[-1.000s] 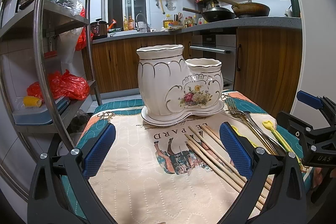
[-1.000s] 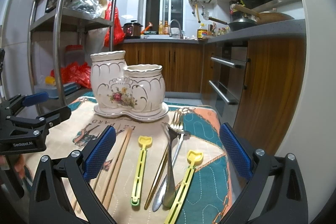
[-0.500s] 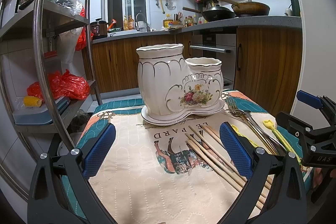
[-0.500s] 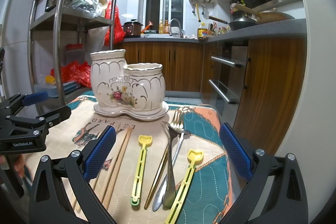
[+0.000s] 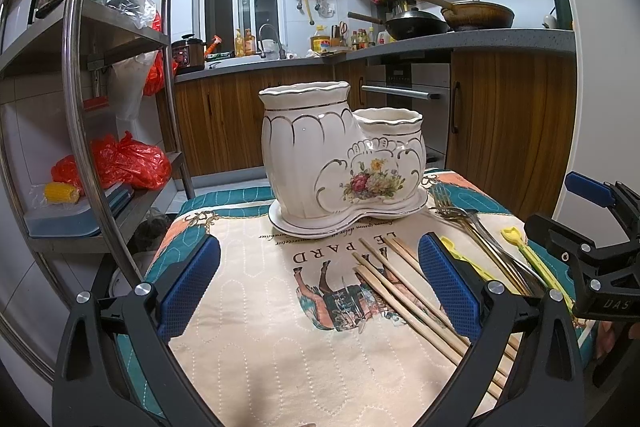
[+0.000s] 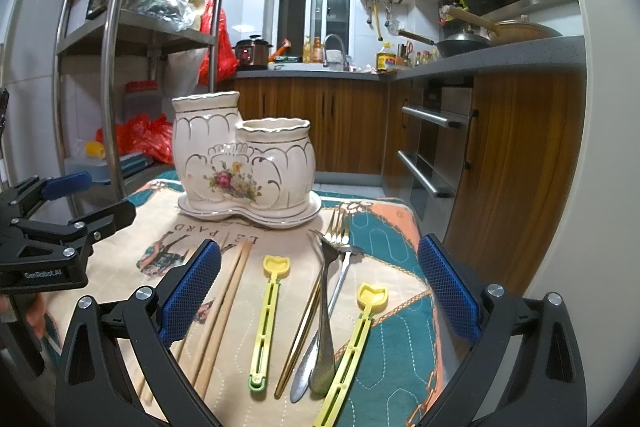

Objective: Organize utensils

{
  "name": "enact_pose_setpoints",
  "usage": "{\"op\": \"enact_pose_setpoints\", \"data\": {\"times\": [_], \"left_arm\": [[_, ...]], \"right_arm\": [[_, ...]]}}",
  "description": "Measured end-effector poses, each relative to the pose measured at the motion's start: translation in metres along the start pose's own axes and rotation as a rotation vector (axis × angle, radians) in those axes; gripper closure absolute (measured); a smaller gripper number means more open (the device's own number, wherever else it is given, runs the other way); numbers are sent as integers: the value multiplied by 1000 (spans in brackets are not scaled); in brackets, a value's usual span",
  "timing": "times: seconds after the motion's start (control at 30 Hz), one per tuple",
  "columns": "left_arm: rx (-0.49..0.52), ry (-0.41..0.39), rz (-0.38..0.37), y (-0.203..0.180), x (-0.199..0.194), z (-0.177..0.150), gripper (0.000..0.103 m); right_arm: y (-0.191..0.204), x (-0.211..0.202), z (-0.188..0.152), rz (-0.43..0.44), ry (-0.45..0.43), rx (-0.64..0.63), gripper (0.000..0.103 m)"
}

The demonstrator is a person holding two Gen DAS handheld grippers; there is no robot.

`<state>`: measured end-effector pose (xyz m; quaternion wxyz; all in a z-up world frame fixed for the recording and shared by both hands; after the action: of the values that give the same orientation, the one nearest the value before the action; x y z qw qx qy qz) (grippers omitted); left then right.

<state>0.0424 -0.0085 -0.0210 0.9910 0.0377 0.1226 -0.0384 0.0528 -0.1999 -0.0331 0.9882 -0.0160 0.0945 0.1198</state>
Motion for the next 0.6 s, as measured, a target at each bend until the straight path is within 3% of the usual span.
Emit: {"op": "enact_pose_setpoints", "data": {"times": [0.6], "left_arm": [[-6,33,0,5,5,-5,5]], "right_arm": [[-13,1,-6,-11,19,33,5]]}}
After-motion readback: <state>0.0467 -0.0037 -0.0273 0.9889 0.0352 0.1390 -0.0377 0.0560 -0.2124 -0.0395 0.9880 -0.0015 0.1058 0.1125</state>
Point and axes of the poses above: each gripper's, at about its wrist camera, not at the fingertips, and x roughly the way its jaws point, y to its left, z to its top, the point moved 5 cm from there along x, roughly the way its jaws point, and after that the axes turned 7 degrees about -y, right-handed, at the moved point
